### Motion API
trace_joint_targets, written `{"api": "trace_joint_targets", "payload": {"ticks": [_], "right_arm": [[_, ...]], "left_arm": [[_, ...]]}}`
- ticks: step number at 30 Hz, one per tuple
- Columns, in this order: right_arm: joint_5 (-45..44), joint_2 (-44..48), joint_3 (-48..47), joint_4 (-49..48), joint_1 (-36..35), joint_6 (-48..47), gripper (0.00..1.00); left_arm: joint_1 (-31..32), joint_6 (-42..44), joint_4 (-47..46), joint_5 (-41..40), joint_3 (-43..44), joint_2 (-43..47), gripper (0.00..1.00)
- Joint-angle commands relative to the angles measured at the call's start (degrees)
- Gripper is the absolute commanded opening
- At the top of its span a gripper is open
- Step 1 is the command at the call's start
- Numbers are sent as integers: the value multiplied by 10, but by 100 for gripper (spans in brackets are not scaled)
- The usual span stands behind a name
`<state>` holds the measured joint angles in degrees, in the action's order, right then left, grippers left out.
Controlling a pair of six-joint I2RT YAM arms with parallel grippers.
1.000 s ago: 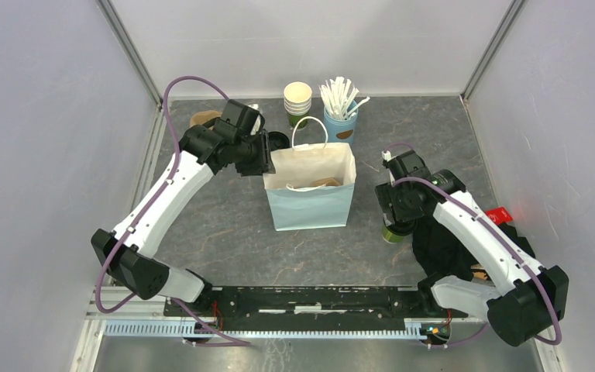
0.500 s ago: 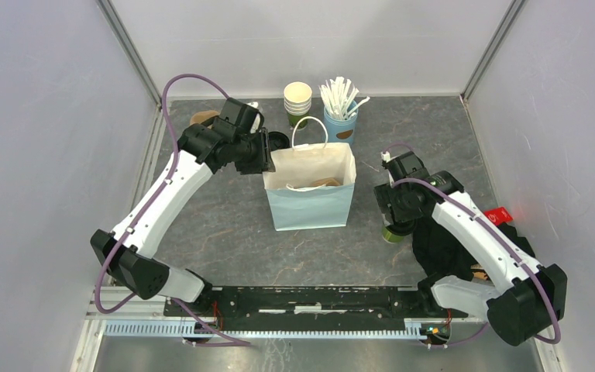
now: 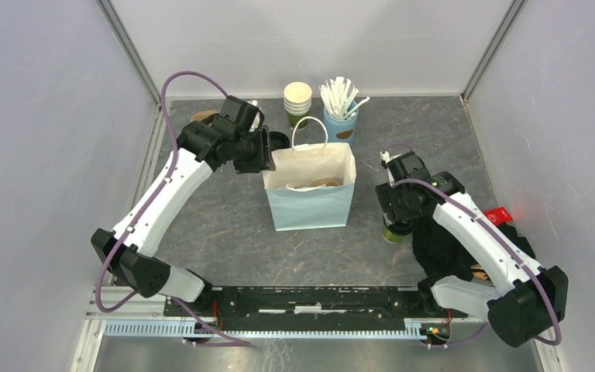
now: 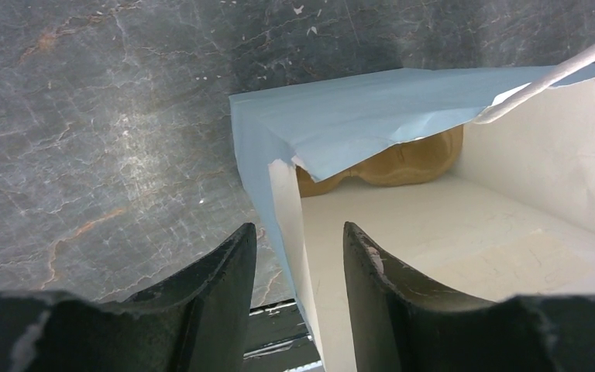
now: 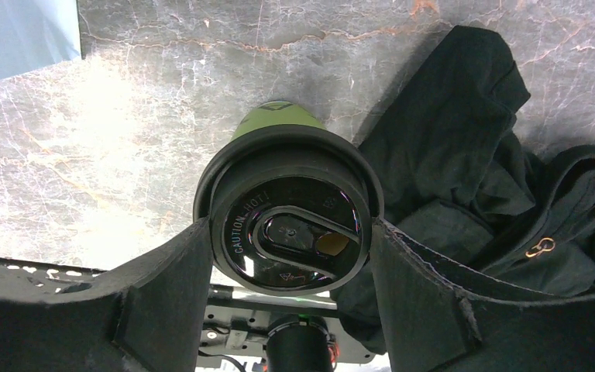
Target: Pack the takeout coffee
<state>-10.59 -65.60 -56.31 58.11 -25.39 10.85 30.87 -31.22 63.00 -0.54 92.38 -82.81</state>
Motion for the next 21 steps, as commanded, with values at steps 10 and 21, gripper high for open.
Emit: {"api": "trace_joint_targets", "payload": {"ticks": [10, 21], "right_arm": [[-9, 119, -81, -71, 2, -125, 49], [177, 155, -238, -126, 1, -177, 35]], "left_arm": [[3, 23, 10, -10, 40, -21, 27], [5, 93, -48, -38, 61, -7, 2]]}}
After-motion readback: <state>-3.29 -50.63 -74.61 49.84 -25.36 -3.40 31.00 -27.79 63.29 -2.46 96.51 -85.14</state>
